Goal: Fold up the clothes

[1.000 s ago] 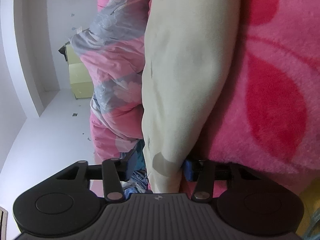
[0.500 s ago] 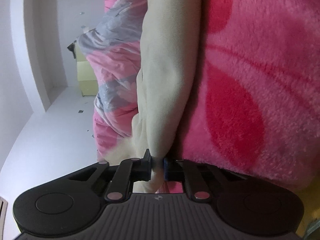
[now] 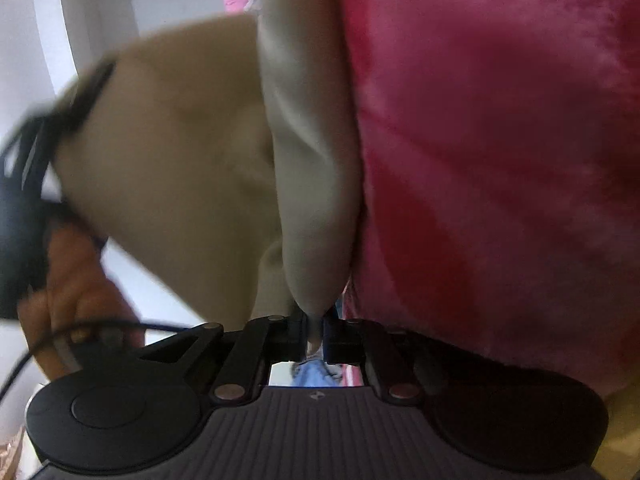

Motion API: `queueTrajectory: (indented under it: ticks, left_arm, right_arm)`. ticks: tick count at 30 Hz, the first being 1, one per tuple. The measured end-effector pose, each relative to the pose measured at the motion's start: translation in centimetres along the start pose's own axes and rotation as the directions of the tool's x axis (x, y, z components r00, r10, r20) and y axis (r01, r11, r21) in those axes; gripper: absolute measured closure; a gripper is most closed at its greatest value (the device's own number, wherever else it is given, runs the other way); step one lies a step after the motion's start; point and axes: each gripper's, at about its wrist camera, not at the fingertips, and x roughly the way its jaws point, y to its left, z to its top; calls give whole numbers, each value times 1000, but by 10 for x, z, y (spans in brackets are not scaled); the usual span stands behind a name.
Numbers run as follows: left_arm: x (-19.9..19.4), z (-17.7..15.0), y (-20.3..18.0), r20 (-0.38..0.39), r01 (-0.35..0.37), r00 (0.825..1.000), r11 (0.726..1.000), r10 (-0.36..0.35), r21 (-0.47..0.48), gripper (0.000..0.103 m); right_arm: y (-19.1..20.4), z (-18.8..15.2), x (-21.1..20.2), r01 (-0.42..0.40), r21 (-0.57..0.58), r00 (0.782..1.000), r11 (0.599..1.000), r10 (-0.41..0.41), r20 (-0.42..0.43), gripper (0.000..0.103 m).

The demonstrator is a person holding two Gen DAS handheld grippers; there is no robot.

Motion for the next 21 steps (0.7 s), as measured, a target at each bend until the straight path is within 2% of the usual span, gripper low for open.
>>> queueTrajectory:
  ticks: [1,3,5,7,8,10,12,14,17,20,21]
  left_arm:
    - [20,-4,-4,-90,27,996,1000,-26,4,103]
    - [53,-11,-11,-240,73,968,997,-70,3,97]
    - [57,-13,-11,-285,85,955,996,-83,-5,90]
    - [61,-14,-11,-329,97,939,995,-96,-13,77]
    - [59,-13,-9,-329,104,938,994,-107,-26,69]
    - [38,-4,-2,-259,112,958,991,-125,-67,58]
    - [15,6,6,-177,118,975,988,-134,-100,42]
    - [-11,14,17,-94,125,986,984,-138,-126,34]
    - [-52,22,33,13,121,993,982,-121,-148,31]
    - [-83,16,56,61,64,997,984,-54,-166,28]
    - [-91,12,62,66,37,998,985,-26,-169,28]
  right_arm:
    - [-2,2,0,-10,12,1000,1000,10,-4,99]
    - [-5,5,-1,-23,33,1000,999,23,-15,99]
    - [-7,8,-1,-32,52,999,998,33,-25,100]
    - [-9,11,0,-39,67,999,997,41,-34,100]
    - [-9,12,0,-43,73,998,996,46,-38,100]
    - [-8,14,1,-41,76,998,996,45,-42,99]
    - [-5,15,2,-33,74,998,997,36,-43,99]
    - [0,15,2,-6,56,999,998,8,-41,98]
    - [13,14,0,59,6,998,998,-59,-32,95]
    - [38,9,-11,174,-101,985,980,-175,-4,83]
    - [47,7,-18,212,-142,977,967,-212,15,82]
